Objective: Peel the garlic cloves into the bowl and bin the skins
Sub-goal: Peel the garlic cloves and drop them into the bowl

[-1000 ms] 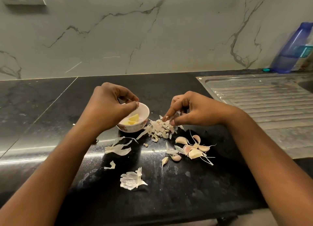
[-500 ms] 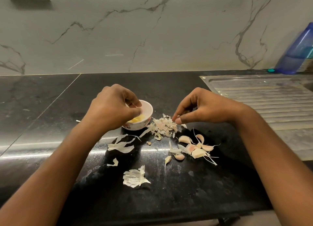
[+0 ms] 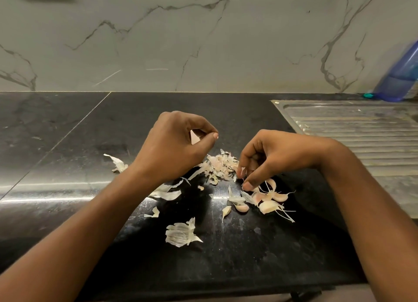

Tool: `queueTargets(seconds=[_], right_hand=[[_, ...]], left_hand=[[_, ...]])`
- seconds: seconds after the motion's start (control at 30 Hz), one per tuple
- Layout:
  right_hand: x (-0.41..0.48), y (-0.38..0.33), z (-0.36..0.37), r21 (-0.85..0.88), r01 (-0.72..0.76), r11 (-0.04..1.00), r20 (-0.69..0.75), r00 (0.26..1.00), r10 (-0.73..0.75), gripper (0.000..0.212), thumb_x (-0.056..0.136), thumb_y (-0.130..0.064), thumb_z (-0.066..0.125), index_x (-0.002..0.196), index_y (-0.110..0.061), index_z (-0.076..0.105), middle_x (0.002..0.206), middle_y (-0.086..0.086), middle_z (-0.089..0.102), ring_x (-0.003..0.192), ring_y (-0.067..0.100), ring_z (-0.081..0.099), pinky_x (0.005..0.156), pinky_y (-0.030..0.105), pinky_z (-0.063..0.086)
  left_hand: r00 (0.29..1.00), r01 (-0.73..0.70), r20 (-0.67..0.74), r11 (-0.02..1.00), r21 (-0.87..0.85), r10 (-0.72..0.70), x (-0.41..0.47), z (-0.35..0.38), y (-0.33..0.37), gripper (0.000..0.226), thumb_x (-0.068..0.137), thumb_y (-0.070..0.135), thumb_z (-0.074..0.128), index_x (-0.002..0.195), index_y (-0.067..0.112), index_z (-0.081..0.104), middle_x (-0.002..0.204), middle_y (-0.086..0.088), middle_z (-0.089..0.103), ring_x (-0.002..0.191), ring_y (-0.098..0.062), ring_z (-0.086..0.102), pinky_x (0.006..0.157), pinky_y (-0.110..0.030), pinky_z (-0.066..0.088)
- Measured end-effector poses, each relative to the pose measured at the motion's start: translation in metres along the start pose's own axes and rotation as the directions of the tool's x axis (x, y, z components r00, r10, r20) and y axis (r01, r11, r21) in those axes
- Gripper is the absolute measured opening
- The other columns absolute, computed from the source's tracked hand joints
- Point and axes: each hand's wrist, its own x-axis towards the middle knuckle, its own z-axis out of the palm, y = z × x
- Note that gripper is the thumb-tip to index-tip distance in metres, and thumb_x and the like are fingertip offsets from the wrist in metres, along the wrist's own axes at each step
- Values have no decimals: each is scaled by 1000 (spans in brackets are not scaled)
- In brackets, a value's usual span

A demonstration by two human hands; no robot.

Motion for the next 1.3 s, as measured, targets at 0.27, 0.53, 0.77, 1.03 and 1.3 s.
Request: queueTargets(seconds=[0.27, 0.53, 0.77, 1.03, 1.3], right_hand=[[-3, -4, -1, -1, 45, 999, -81, 996, -45, 17, 86, -22, 89, 101, -17, 83, 86, 1, 81, 79, 14, 76, 75, 22, 57], [-2, -1, -1, -66, 1, 998, -10, 1000, -1, 18, 84, -21, 91, 100, -17, 81, 86, 3, 80, 82, 24, 76, 78, 39, 61], [-4, 0, -4, 47, 294, 955, -382, 888, -254, 7, 91, -20, 84, 96, -16, 85, 73, -4, 75, 63, 4, 60, 60, 14, 45], [10, -1, 3, 140, 473, 870, -622, 726, -294, 18, 90, -21, 83, 105, -11, 82, 94, 5, 81, 83, 22, 76, 72, 30, 63], [16, -3, 8, 178, 583, 793, -646, 677, -353, 17, 90, -8, 82, 106, -3, 80, 94, 10, 81, 85, 25, 79, 72, 29, 63]], left_hand=[[1000, 1, 10, 996, -86, 0, 0, 2, -2, 10, 96, 27, 75, 98, 24, 83, 82, 19, 75, 49, -11, 62, 52, -20, 52], [999, 36, 39, 984, -173, -30, 1, 3, -5, 10, 97, 29, 74, 99, 24, 83, 85, 19, 77, 62, -28, 71, 63, -49, 62], [992, 117, 83, 917, -381, -92, 3, -2, -1, 12, 98, 22, 73, 97, 15, 82, 86, 0, 80, 74, -43, 71, 71, -51, 63], [964, 243, 225, 803, -544, -139, 2, -3, 5, 24, 89, 20, 78, 108, 8, 79, 92, -12, 80, 74, -36, 75, 61, -30, 63], [952, 301, 245, 702, -645, -183, 2, -6, 11, 33, 79, 15, 80, 108, 1, 77, 91, -19, 79, 81, -32, 78, 74, -28, 65]])
